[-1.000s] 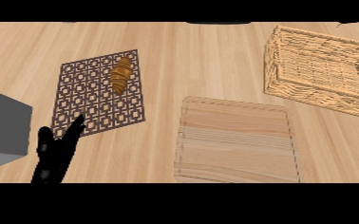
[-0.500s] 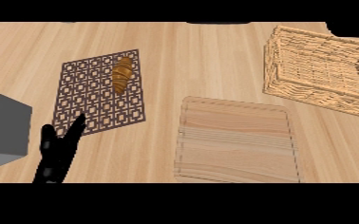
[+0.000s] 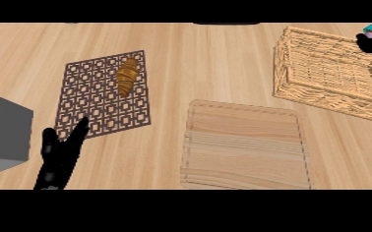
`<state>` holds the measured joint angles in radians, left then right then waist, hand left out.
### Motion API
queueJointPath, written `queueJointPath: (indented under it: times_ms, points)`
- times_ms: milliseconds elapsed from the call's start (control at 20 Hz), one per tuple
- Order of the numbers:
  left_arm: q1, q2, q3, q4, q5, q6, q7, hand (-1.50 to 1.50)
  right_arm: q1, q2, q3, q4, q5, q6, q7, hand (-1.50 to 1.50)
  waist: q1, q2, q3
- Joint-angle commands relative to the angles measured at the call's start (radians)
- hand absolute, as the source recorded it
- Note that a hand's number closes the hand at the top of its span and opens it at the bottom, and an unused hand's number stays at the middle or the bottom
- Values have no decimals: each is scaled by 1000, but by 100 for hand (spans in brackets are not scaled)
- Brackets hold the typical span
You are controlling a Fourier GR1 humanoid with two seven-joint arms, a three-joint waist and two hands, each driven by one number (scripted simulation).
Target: Pick the cupcake from the cutting board and place it in the basket
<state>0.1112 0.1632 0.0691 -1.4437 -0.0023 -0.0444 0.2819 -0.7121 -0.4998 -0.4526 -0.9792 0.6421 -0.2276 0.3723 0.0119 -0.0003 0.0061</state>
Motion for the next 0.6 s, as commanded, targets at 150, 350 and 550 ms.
queueJointPath:
  times_ms: [150, 350, 550]
  points:
    - [13, -13, 11, 62, 15, -26, -32, 0, 28, -77, 12, 122, 11, -22, -160, -150, -2, 4, -6]
    - [-10, -37, -17, 33, -19, 9, 40, 0, 17, -102, 18, 64, -18, 19, -108, -150, -10, 0, -6]
    - [44, -21, 0, 45, 0, -34, -35, 0, -27, -142, -54, 102, -91, -4, -149, -150, -7, 0, -6]
